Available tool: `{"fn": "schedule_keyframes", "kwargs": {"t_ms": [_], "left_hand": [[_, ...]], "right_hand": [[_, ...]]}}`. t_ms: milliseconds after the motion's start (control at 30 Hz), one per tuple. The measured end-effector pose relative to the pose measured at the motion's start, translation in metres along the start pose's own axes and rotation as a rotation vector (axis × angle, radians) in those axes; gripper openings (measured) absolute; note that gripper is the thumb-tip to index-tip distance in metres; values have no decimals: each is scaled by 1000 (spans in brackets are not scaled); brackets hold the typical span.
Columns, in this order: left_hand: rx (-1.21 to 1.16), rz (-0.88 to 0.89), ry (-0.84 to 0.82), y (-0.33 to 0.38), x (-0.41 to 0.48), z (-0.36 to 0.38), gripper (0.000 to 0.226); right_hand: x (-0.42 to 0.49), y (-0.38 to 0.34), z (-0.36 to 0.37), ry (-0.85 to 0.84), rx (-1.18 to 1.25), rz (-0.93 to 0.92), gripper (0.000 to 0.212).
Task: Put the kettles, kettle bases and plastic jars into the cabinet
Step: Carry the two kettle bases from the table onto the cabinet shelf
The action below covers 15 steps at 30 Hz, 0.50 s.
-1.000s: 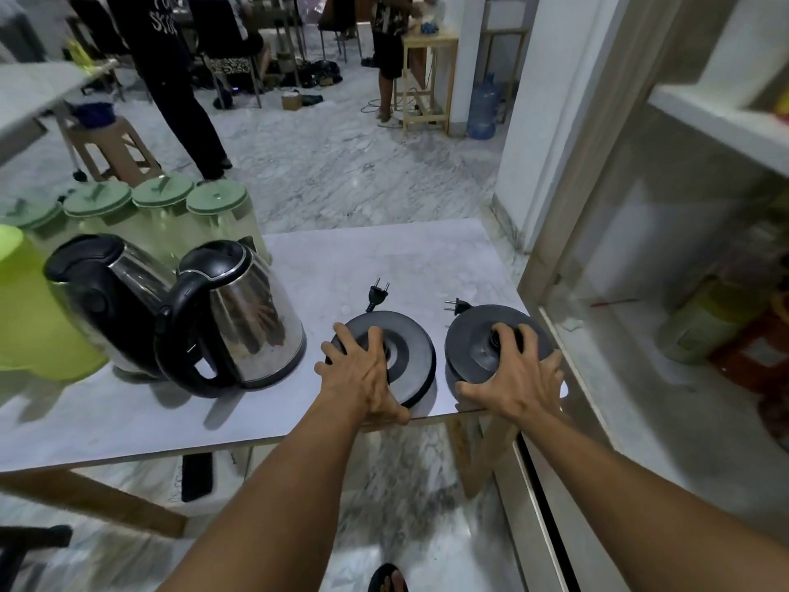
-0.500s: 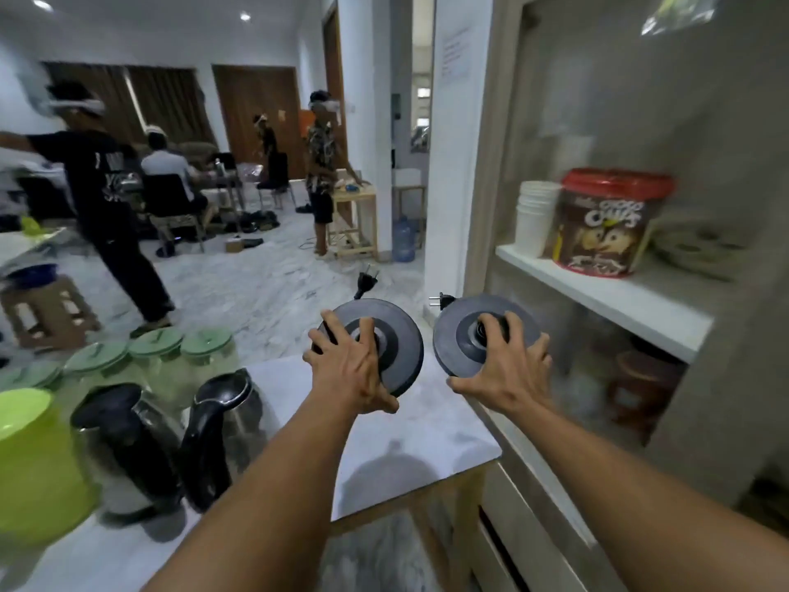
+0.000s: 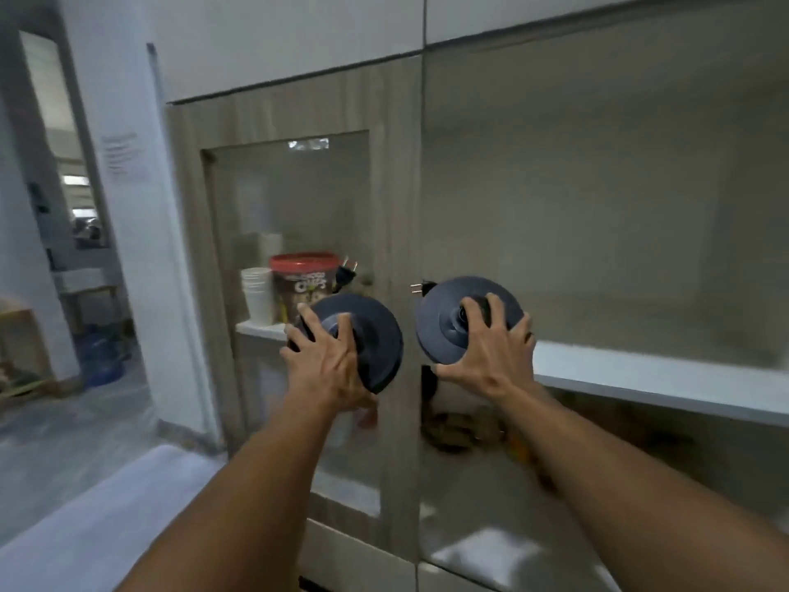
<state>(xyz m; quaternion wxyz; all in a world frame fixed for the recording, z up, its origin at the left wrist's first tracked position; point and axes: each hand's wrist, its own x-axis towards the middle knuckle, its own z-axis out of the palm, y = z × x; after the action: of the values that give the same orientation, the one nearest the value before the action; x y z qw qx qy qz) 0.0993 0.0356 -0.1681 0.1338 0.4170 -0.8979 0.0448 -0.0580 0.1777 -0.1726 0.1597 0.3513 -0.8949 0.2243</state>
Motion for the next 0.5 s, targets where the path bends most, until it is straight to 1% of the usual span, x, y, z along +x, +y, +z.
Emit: {"fn": "schedule_keyframes", "kwargs": {"t_ms": [133, 200, 267, 400, 500], "left_hand": [[-67, 189, 6, 87, 7, 5, 127], [-86, 261, 11, 126, 14, 11, 119], [-96, 321, 1, 163, 24, 18, 117], [-130, 406, -3, 229, 53, 35, 113], [-130, 419, -41, 273, 83, 46, 118]], "right_hand": [[-8, 77, -40, 68, -99, 166, 107], [-9, 110, -52, 77, -127, 233, 107], [-5, 142, -58, 75, -155, 288, 107], [19, 199, -58, 66, -194, 349, 109], [49, 239, -49, 7, -190, 393, 110]]}}
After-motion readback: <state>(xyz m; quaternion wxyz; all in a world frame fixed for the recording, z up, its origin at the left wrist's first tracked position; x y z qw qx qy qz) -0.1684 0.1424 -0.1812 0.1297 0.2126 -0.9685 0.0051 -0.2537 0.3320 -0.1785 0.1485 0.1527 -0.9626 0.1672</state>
